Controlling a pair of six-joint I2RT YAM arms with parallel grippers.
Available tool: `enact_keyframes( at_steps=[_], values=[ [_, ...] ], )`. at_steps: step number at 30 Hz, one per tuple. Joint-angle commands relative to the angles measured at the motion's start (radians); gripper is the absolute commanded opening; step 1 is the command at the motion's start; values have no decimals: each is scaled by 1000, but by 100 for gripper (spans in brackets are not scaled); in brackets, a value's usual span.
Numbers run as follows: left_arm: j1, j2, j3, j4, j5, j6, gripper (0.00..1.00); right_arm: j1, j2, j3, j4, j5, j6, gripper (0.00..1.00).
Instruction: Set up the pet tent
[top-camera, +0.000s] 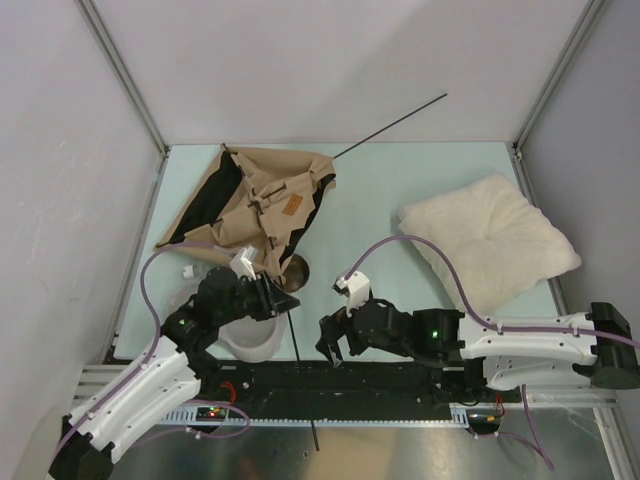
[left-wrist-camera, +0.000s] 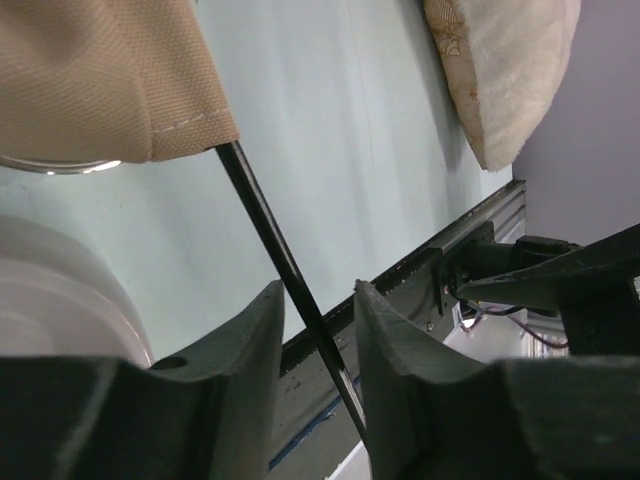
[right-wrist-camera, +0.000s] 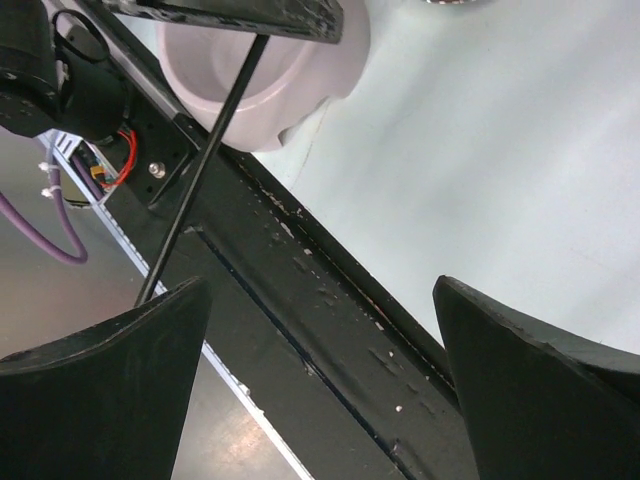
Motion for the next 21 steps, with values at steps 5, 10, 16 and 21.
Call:
enact_keyframes(
  at_steps=[5,10,16,21],
  values=[
    [-37,30,65,77,-66,-62,20,8,-33,37,57,11,-3,99],
    [-46,40,101,88,-90,-94,5,9,-31,37,41,7,15,99],
    [-50,47,162,95,-146,-145,0,9,-60,37,45,4,17,100],
    [-51,75,223,102,-184,-171,0,8,-100,37,73,-29,18,100]
  ],
)
